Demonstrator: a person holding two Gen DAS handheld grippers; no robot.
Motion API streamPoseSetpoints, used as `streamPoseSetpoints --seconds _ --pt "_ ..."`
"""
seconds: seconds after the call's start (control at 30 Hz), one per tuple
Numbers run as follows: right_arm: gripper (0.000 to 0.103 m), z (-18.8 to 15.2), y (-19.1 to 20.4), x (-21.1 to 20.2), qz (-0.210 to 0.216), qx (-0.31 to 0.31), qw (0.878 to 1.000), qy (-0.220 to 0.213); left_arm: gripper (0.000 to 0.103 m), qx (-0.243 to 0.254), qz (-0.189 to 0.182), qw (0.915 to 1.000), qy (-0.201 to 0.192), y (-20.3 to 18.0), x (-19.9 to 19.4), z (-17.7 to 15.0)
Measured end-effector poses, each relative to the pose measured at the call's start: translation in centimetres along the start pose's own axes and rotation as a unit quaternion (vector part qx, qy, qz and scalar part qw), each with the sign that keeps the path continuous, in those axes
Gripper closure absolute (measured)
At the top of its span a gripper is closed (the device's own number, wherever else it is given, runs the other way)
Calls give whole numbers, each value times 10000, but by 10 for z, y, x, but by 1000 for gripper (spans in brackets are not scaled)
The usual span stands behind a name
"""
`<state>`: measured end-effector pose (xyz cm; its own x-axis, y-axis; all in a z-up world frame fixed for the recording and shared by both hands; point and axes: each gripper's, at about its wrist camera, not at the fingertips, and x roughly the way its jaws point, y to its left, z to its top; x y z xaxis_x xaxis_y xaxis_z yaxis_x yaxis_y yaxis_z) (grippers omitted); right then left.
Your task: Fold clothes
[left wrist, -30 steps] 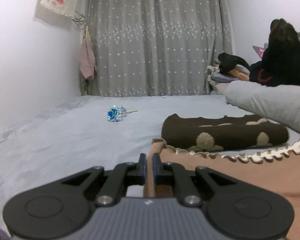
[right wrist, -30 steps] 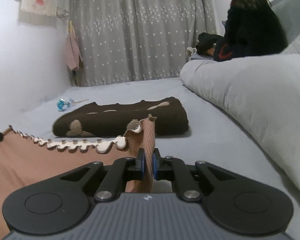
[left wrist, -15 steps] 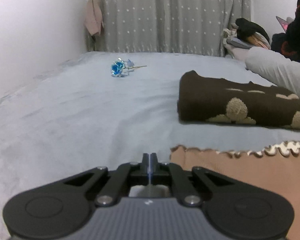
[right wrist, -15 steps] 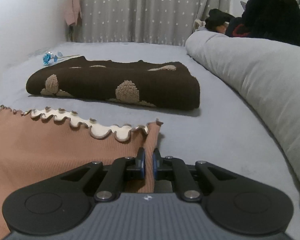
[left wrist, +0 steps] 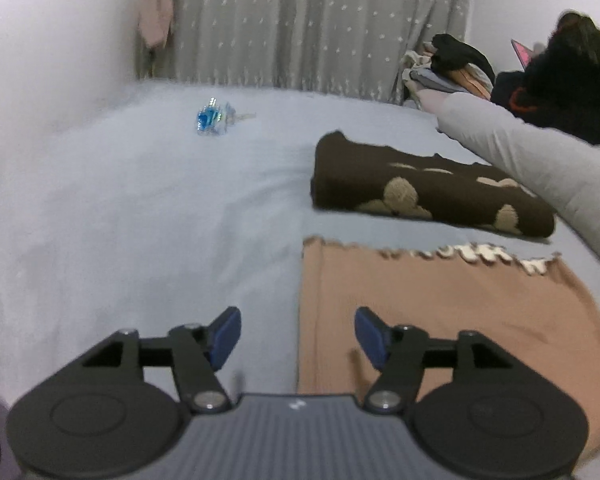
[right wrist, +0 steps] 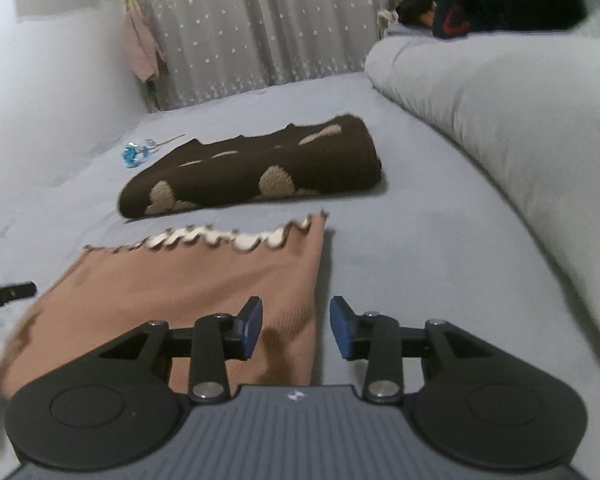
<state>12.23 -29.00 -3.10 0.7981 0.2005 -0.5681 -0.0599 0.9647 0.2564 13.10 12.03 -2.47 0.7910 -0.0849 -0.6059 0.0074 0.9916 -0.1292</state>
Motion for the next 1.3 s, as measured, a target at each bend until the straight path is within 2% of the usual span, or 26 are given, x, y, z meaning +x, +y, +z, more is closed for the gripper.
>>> streamPoseSetpoints --seconds 0.1,0.2,0.27,0.37,0.4,0.47,0.5,0.53,0.6,0.63,0.7,0.8,0.83,0.93,1.03,1.13,1.3 --pt "61 -14 -4 -13 275 410 9985 221 33 -608 -362 9968 364 18 -10 -9" --pt "59 -27 -10 -22 505 855 9942 417 29 -1075 -693 9893 705 28 -10 -18" --pt "58 -35 -16 -24 611 1186 9898 503 28 -1430 -937 9807 947 35 -4 -26" --pt "55 -46 -28 -26 681 1670 9821 547 28 -1956 -1299 9632 1307 44 6 -38" --pt "55 -49 -31 -25 711 1847 9787 537 28 -2121 -1409 9571 1380 47 9 -42" --pt "52 -56 -37 -24 791 2198 9711 480 31 -2312 -1519 9516 1340 45 12 -47" --pt "52 -58 -37 -23 820 2309 9684 461 39 -2342 -1520 9511 1318 43 14 -49" --pt "53 -59 -35 -21 800 2332 9680 460 43 -2287 -1440 9542 1284 37 15 -51" --pt "67 -60 -31 -17 761 2376 9673 458 63 -2080 -1250 9628 1187 27 13 -51" --pt "82 -60 -28 -16 669 2295 9696 513 67 -1952 -1149 9676 1118 22 10 -51" --pt "88 -58 -27 -23 670 2280 9702 473 74 -1928 -1102 9697 1021 19 0 -48" --pt "92 -54 -27 -39 727 2220 9717 344 76 -2014 -1147 9684 917 20 -17 -39" --pt "97 -52 -27 -46 746 2167 9729 301 76 -1980 -1158 9688 935 19 -24 -37" --pt "97 -51 -25 -66 698 2040 9757 381 76 -1757 -1137 9718 1091 13 -45 -37" --pt "97 -60 -22 -83 588 1861 9789 605 76 -1555 -1087 9733 1291 9 -63 -50" --pt "96 -77 -22 -98 556 1950 9762 774 76 -1433 -1100 9737 1392 9 -81 -68" --pt "96 -98 -19 -121 632 1906 9762 824 73 -1233 -1140 9747 1475 16 -95 -91"
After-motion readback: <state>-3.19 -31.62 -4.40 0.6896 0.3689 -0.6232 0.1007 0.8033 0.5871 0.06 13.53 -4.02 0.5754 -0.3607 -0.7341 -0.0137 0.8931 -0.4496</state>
